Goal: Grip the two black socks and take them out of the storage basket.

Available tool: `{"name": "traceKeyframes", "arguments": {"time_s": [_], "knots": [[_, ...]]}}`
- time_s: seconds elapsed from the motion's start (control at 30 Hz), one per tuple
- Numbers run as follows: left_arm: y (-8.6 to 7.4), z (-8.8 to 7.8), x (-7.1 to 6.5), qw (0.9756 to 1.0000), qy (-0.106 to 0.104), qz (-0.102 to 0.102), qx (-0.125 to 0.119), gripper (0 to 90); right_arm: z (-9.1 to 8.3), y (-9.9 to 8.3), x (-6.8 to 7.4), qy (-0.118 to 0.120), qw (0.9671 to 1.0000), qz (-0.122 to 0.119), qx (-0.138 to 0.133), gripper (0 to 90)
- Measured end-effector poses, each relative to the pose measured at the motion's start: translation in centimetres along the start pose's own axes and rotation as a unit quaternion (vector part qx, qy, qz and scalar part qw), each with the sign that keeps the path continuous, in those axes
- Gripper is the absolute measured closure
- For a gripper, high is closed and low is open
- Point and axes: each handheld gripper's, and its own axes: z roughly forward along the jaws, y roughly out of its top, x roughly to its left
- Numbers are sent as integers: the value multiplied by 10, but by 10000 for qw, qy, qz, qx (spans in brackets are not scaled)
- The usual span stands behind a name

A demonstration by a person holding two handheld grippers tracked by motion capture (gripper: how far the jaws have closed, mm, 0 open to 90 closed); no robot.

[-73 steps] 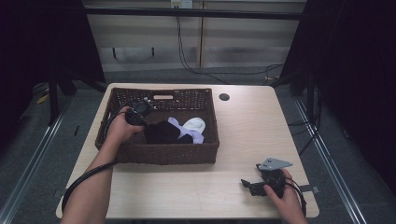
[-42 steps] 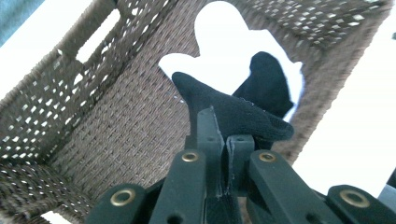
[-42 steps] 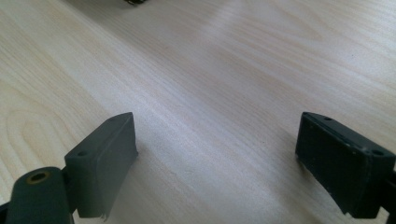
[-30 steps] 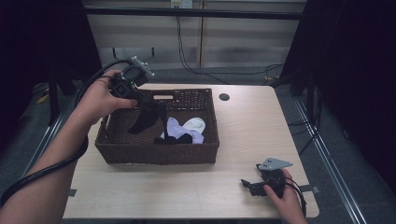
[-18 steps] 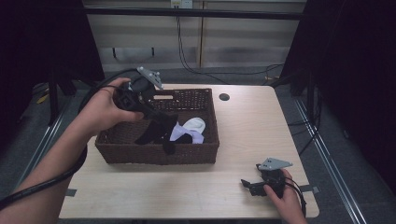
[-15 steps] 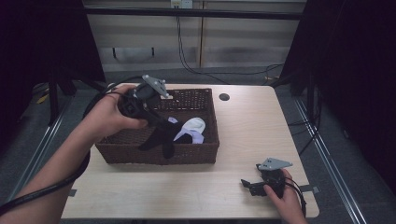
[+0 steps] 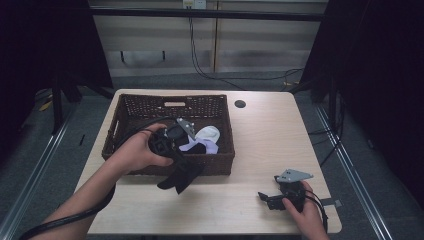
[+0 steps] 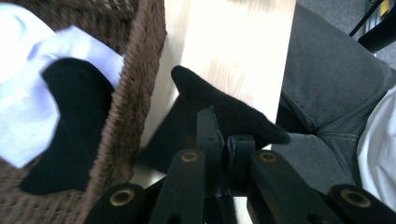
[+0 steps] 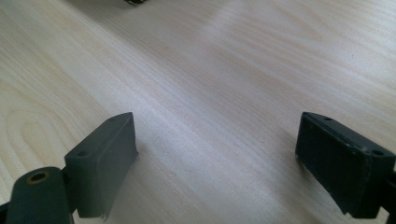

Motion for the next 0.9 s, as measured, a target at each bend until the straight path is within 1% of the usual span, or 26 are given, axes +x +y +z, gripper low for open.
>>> {"name": "traceKeyframes", "arguments": {"time_s": [0.03,0.07,0.13,0.17,0.2,0.23,0.27,0.33,0.43,0.47,0.5,0.53,0.57,0.63,0.67,0.7,0.73,0.77,0.8,0.83,0.87,0.9], "knots": [[-3,7,2,10000,0,-49,26,866,0,0,0,2,10000,-9,5,120],[-5,11,3,10000,-6,-38,35,864,0,0,0,2,10000,-9,5,120],[-10,22,7,9999,-28,-136,53,860,0,0,0,1,10000,-11,4,120],[-12,26,8,9999,-7,-135,72,829,0,0,0,1,10000,-11,4,120],[-14,29,9,9999,4,-151,81,829,0,0,0,1,10000,-11,4,120],[-16,32,11,9997,-24,-217,58,802,0,0,0,1,10000,-9,4,120],[-18,35,12,9997,-59,-234,54,784,0,0,0,1,10000,-10,5,120],[-21,36,14,9996,-23,-282,34,713,0,0,0,1,10000,-11,3,120],[-22,34,14,9993,-11,-373,-15,646,0,0,0,2,10000,-7,4,120],[-22,31,13,9994,0,-338,17,633,0,0,0,0,10000,-9,3,120],[-23,29,13,9994,-7,-357,-18,625,0,0,0,1,10000,-7,2,120],[-23,26,13,9993,-12,-366,-92,614,0,0,0,2,10000,-4,4,120],[-23,23,12,9992,29,-381,-122,599,0,0,0,1,10000,-13,5,120],[-23,16,13,9988,52,-395,-286,585,0,0,0,0,10000,-13,6,120],[-22,12,13,9984,67,-415,-388,574,0,0,0,1,10000,-11,6,120],[-22,8,14,9978,125,-435,-490,557,0,0,0,1,10000,-14,5,120],[-22,4,14,9965,174,-525,-628,557,0,0,0,1,10000,-14,5,120],[-22,-1,17,9968,238,-466,-609,555,0,0,0,1,10000,-15,6,120],[-21,-4,18,9951,302,-550,-768,547,0,0,0,1,10000,-15,5,120],[-21,-8,21,9947,363,-523,-810,536,0,0,0,2,10000,-17,5,120],[-21,-9,22,9929,415,-631,-915,512,0,0,0,2,10000,-15,5,120],[-21,-11,25,9926,499,-599,-926,512,0,0,0,2,10000,-15,5,120]]}}
